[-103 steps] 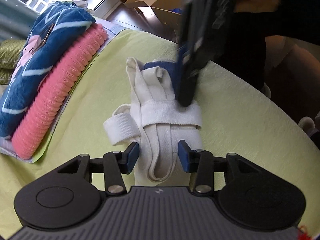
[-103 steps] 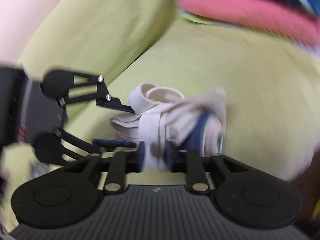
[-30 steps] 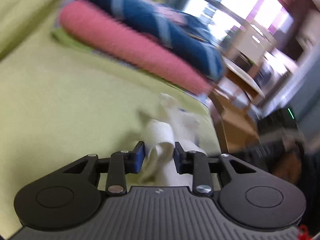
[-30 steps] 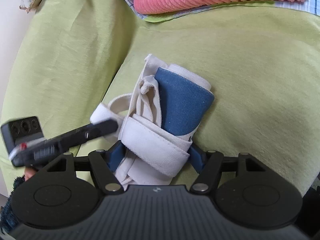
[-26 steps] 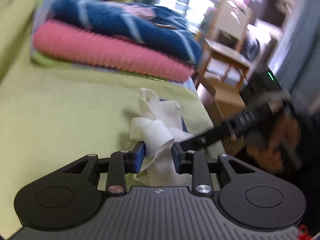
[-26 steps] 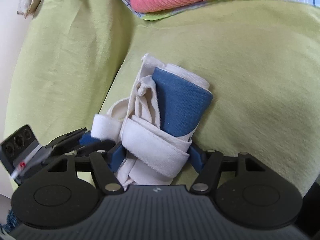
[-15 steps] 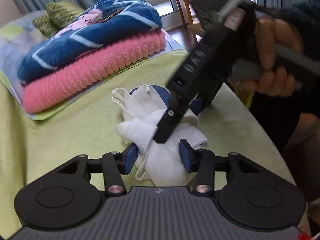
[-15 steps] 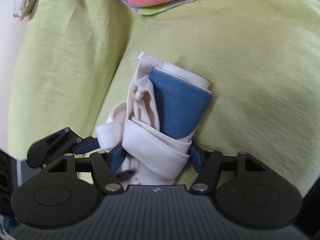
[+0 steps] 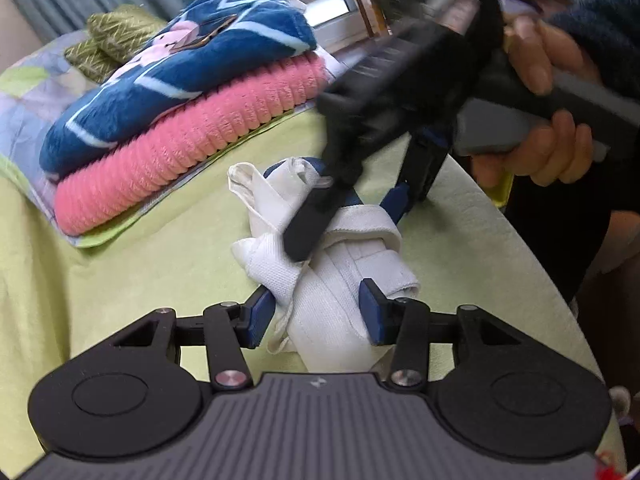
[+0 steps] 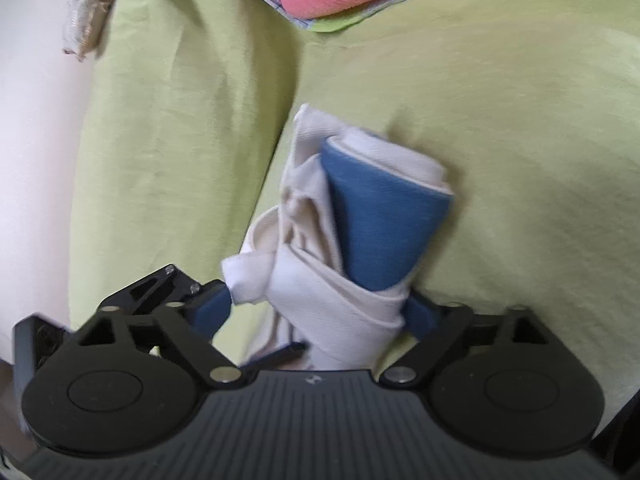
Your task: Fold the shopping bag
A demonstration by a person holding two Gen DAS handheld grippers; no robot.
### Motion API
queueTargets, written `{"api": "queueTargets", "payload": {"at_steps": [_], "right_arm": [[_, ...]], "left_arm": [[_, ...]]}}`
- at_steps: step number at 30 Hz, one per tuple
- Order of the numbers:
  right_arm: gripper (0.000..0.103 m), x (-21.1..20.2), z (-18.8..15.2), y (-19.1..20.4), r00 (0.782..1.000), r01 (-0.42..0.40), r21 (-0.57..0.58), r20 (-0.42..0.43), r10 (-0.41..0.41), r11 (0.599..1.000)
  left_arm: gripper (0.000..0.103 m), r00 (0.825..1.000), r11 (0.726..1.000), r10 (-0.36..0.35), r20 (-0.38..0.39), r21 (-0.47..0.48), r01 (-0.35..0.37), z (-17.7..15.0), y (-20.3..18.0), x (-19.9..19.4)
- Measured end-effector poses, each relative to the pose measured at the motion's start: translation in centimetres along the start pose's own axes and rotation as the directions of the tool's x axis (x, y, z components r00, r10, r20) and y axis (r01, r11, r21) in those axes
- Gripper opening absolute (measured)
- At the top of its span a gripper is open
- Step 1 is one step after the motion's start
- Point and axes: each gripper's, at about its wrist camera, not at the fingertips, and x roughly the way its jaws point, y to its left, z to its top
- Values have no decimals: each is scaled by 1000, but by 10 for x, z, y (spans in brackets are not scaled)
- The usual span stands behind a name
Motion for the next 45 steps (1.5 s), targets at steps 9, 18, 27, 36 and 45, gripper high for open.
{"api": "queueTargets", "payload": {"at_steps": [9, 18, 27, 36, 45], "right_arm": [[100, 10, 1, 14, 989, 139, 147, 32, -145, 979], [79, -3, -3, -2, 996, 76, 90, 39, -79, 993], [79, -4, -5, 20, 986, 155, 45, 57, -157, 987], [76, -38, 12, -2, 986, 149, 90, 58, -155, 985], [76, -126, 42, -44, 970, 159, 125, 164, -179, 979]], "left_arm": [[56, 996, 994, 61, -60, 95, -55, 7, -22, 5], [56, 1000, 995, -9, -3, -104, 8, -3, 1, -21], [83, 995, 991, -96, -35, -95, 92, -5, -15, -5], [70, 995, 996, -92, -25, -6, 92, 31, -40, 0], [63, 990, 990, -137, 18, 38, 136, 88, -57, 4]]}}
